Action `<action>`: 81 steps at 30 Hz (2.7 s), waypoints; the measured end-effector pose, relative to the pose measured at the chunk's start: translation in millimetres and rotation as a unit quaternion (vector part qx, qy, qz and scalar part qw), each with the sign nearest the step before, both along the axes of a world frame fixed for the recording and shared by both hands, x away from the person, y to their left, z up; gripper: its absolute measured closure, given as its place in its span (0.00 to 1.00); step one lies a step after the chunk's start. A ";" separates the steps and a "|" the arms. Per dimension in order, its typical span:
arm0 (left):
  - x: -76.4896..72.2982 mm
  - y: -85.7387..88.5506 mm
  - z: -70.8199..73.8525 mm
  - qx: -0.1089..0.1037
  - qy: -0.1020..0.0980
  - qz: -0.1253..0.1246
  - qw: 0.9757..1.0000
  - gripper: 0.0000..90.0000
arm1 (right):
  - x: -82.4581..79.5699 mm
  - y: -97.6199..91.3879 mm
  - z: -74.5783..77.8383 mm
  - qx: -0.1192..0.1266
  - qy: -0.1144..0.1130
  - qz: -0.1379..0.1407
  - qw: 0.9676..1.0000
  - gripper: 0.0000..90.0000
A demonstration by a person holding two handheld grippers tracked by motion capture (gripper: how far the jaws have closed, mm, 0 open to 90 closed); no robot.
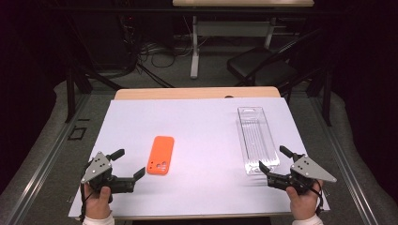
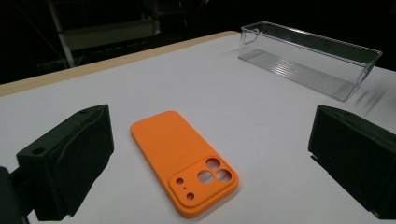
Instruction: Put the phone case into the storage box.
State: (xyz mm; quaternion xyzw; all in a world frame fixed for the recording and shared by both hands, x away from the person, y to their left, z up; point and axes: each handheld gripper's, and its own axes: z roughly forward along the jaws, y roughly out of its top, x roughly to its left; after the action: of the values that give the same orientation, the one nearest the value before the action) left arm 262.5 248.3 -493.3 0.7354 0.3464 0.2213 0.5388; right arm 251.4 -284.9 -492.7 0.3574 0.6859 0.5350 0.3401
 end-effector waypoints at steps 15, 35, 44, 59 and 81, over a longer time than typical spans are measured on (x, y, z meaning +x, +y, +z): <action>-1.2 0.4 1.0 -0.001 0.020 -0.005 1.000 0.00 | 8.7 2.5 -2.6 0.002 0.011 0.002 1.000 0.13; 25.5 -18.1 19.2 0.044 0.144 -0.008 0.989 0.00 | 8.3 6.3 -0.4 -0.008 0.006 -0.002 1.000 0.13; 37.9 -26.0 25.6 0.062 0.187 0.003 0.980 0.00 | 12.7 4.5 -3.2 -0.003 0.020 0.000 1.000 0.14; 62.1 -31.7 22.4 0.074 0.284 0.010 0.956 0.00 | 15.4 5.7 -5.2 -0.007 0.028 0.001 1.000 0.14; 95.4 -35.1 27.8 0.111 0.335 0.076 0.933 0.00 | 16.6 7.0 -7.2 -0.011 0.034 0.009 0.999 0.16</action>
State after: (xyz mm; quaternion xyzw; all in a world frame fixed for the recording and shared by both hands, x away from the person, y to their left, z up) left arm 357.9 213.1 -465.5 0.7936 0.5346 0.0397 0.2879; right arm 268.0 -277.9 -499.8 0.3655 0.7063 0.5178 0.3154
